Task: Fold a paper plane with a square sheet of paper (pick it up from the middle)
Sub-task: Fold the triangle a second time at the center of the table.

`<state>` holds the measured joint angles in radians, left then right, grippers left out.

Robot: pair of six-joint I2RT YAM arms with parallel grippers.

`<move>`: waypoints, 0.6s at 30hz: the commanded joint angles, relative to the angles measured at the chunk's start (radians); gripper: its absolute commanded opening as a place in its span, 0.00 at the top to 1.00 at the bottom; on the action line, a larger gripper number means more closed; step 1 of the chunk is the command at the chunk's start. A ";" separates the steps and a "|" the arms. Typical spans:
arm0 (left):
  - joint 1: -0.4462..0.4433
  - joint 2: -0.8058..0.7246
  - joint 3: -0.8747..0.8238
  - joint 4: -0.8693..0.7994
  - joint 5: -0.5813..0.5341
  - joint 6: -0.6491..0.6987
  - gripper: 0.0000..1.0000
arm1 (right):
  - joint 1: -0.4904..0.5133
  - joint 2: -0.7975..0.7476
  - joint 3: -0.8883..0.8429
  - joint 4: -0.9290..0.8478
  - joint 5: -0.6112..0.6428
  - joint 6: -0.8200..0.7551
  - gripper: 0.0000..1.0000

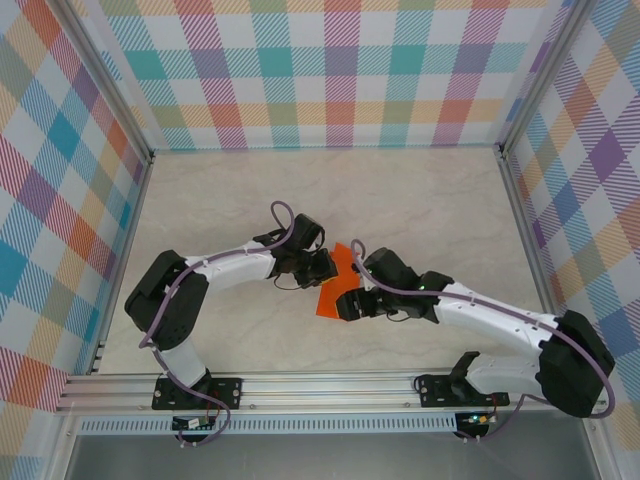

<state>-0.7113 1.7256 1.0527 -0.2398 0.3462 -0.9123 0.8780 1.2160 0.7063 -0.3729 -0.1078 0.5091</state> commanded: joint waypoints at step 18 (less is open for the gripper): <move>-0.009 0.024 0.002 0.082 0.056 -0.074 0.82 | 0.234 0.228 0.133 0.093 0.370 -0.017 0.29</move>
<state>-0.7113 1.7443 1.0527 -0.1749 0.3840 -0.9730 1.0924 1.4254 0.8062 -0.3023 0.1715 0.4931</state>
